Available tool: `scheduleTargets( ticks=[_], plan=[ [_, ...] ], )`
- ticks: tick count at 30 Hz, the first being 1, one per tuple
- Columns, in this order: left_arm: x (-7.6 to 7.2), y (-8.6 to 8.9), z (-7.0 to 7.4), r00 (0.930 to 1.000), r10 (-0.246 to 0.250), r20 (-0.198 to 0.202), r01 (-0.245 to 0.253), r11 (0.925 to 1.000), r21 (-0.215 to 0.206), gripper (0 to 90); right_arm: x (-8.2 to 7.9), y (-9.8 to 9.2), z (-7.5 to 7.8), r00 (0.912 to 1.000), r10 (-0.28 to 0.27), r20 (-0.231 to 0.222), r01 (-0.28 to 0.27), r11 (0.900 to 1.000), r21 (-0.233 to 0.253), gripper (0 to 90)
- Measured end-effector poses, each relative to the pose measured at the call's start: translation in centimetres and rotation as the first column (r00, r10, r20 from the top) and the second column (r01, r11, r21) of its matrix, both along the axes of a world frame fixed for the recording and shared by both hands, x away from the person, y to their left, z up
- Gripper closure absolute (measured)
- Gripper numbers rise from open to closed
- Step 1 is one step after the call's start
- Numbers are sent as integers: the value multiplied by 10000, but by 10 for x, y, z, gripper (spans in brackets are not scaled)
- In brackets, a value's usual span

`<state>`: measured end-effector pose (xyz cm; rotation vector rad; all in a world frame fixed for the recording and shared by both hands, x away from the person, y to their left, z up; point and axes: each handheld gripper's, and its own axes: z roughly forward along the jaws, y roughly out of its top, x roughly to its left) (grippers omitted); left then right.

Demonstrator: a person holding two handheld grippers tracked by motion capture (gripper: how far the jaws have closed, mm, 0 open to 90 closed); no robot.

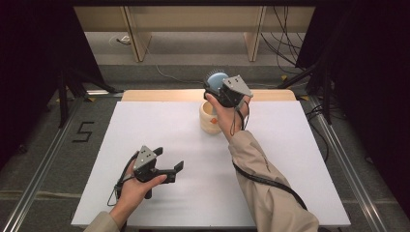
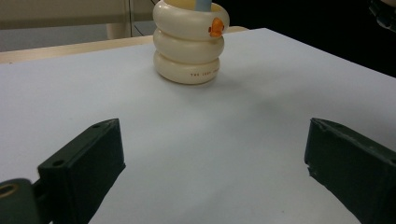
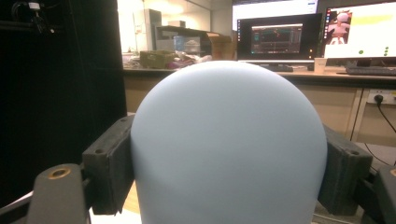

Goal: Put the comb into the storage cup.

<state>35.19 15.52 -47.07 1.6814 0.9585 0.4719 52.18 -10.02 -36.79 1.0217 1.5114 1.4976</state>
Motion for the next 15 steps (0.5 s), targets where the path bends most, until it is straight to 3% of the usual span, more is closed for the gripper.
scheduleTargets(
  ticks=[15],
  plan=[
    [0,0,0,10000,5,5,-5,10000,-1,42,0,-1,-5,10000,-45,-16,45,10000,-69,212]
  ],
)
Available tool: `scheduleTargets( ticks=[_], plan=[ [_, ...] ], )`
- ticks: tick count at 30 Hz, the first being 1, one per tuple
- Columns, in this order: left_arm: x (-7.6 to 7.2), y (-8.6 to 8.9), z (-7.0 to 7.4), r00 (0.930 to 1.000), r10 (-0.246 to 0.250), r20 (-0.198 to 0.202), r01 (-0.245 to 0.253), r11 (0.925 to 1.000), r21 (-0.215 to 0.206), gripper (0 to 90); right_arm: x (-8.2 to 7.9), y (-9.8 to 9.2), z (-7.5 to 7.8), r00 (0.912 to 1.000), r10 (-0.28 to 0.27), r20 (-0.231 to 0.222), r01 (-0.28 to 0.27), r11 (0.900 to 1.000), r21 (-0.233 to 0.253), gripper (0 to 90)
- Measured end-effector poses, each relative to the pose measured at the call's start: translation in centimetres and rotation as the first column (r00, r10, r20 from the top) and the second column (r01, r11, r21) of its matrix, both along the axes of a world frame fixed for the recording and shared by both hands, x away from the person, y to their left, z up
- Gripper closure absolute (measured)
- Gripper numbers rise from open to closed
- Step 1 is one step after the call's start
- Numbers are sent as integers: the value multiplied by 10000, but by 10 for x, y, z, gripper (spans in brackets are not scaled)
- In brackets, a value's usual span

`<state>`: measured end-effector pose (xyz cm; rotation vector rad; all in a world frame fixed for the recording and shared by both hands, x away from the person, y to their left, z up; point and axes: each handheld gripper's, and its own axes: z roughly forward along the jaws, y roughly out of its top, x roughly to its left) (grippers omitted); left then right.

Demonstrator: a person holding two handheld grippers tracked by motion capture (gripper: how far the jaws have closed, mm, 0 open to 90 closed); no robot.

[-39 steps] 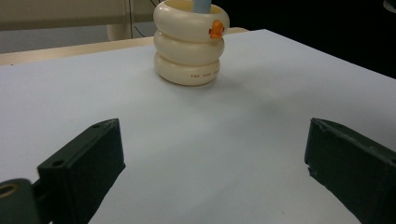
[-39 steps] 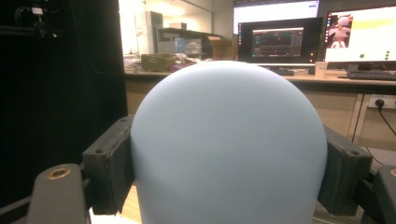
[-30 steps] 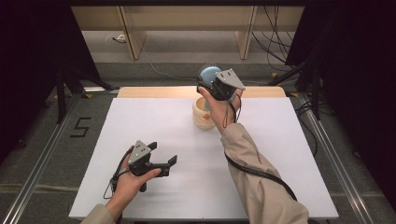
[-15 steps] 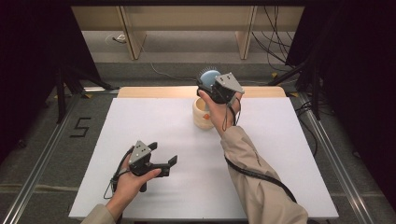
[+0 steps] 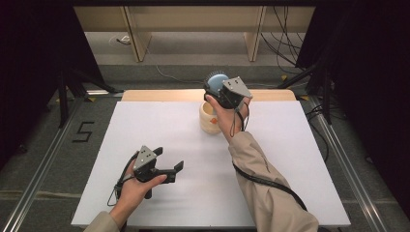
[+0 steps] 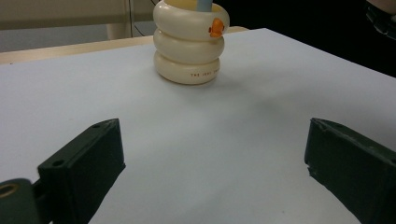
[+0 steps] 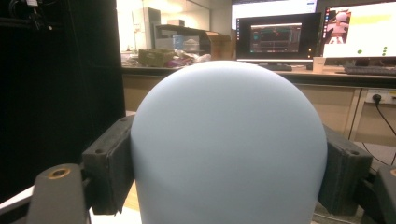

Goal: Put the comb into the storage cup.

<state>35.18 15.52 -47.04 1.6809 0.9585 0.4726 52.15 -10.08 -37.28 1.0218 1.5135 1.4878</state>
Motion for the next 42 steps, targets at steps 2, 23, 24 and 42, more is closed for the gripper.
scheduleTargets(
  ticks=[2,23,24,42],
  plan=[
    [0,0,0,10000,3,-5,-3,10000,-8,42,0,0,-1,10000,-19,-11,19,10000,-32,212],
    [0,0,0,10000,4,1,-4,10000,-6,41,0,-1,-11,9999,-105,-21,105,9999,-59,212],
    [0,0,0,10000,2,1,-2,10000,0,42,0,-1,-12,9999,-110,-25,110,9999,-46,211],
    [0,0,-1,10000,-15,5,15,10000,-7,42,0,0,-22,9999,-146,15,146,9999,-28,212]
  ],
)
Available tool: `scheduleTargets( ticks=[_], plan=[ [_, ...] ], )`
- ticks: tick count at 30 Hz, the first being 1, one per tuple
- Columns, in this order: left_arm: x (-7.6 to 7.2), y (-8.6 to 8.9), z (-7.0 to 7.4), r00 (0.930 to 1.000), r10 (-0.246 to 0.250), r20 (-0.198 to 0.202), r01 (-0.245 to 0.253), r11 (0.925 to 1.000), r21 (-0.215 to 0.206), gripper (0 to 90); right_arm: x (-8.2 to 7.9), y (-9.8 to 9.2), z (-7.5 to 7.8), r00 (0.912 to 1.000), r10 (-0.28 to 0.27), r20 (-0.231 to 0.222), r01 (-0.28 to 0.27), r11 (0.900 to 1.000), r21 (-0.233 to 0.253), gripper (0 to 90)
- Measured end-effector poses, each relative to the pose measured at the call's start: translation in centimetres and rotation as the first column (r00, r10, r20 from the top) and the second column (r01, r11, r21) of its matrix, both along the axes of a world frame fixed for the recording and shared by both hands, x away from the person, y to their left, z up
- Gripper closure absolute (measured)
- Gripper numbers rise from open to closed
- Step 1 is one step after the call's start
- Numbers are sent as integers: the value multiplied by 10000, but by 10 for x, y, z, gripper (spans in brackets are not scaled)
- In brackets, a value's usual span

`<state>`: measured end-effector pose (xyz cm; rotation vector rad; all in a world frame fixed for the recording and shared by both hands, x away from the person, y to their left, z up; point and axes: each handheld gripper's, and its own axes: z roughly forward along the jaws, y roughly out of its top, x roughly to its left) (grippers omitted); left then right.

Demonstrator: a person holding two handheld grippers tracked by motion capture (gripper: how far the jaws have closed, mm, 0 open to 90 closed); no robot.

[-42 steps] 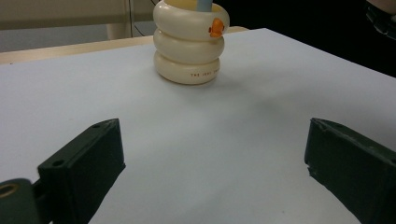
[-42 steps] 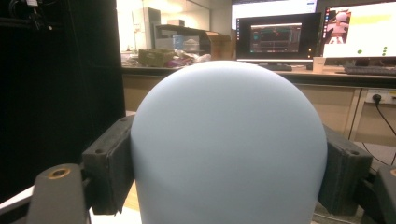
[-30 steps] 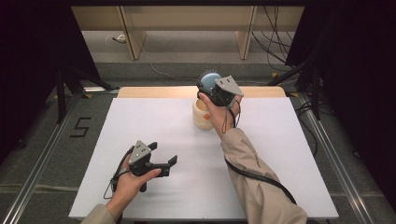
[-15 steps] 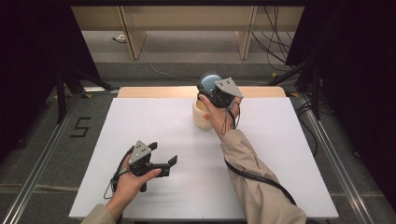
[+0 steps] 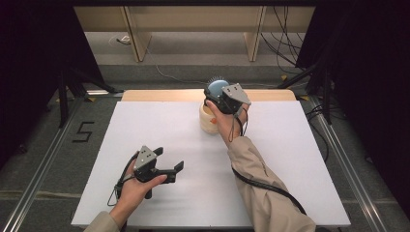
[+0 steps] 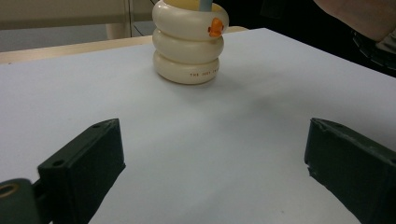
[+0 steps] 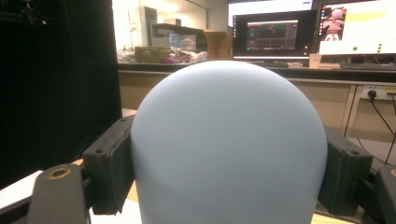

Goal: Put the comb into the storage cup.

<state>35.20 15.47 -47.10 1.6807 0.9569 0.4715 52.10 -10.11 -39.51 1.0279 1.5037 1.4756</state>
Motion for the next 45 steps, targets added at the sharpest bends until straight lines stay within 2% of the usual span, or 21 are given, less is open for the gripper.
scheduleTargets(
  ticks=[23,39,45],
  plan=[
    [0,0,-1,10000,-8,-7,8,10000,-17,42,-3,4,-7,9994,-88,325,95,9997,-203,211],
    [0,0,-1,10000,-6,-21,6,10000,-12,43,-4,7,-14,9995,-101,285,109,9996,-278,211],
    [0,0,-1,10000,-7,-15,7,10000,-12,43,-6,6,-16,9991,-65,417,76,9996,-269,209]
  ],
)
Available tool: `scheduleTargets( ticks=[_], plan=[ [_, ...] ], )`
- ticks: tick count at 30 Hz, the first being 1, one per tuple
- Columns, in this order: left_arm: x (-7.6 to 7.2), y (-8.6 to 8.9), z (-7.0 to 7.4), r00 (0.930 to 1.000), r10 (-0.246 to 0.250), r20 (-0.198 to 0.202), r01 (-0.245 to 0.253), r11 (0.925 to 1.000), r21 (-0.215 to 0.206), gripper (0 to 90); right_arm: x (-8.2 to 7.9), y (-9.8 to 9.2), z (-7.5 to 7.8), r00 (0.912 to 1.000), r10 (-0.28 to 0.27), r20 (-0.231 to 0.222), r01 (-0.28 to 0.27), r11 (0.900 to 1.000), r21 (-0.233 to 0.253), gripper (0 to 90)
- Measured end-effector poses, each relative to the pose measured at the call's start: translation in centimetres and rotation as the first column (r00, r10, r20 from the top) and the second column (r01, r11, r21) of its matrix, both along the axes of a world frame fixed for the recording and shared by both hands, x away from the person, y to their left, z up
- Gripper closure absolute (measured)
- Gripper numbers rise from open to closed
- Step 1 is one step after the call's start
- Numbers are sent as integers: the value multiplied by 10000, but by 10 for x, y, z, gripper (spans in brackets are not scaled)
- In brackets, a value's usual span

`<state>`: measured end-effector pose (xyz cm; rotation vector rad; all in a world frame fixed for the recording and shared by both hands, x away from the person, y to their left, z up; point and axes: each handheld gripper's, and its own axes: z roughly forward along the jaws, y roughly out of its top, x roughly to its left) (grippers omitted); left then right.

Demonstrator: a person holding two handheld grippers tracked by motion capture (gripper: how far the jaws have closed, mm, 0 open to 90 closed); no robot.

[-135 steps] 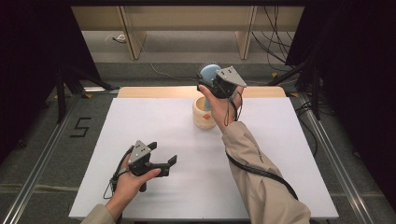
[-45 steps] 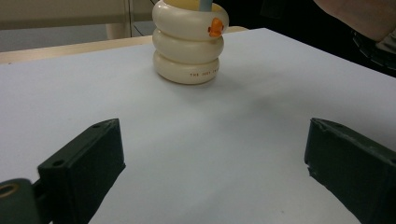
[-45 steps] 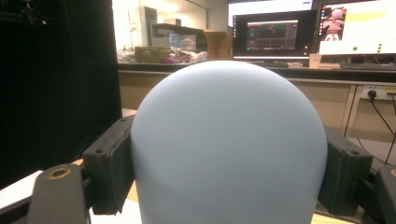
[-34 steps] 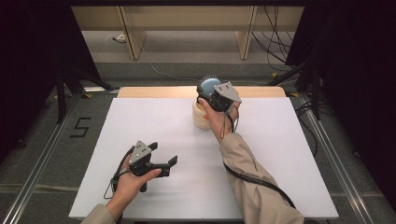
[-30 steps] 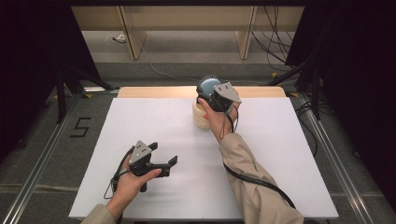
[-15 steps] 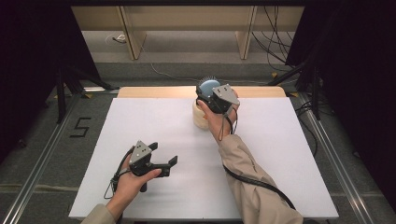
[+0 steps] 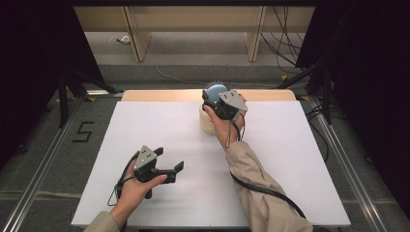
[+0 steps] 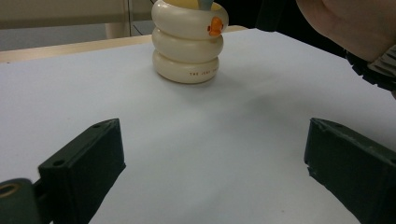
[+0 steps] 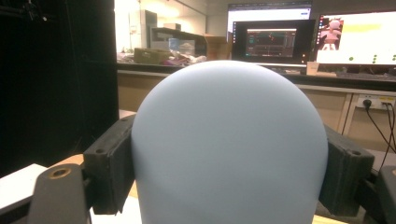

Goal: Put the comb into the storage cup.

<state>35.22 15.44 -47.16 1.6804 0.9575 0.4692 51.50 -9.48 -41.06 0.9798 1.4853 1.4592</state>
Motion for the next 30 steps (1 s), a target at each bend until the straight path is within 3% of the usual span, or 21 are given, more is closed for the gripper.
scheduleTargets(
  ticks=[15,30],
  plan=[
    [0,-1,0,10000,-20,-11,20,10000,29,43,-9,-2,0,9999,116,-4,-116,9999,-29,201],
    [0,-1,-1,10000,-33,-18,33,10000,45,43,-10,-9,1,9991,305,-289,-305,9995,-16,150]
  ],
)
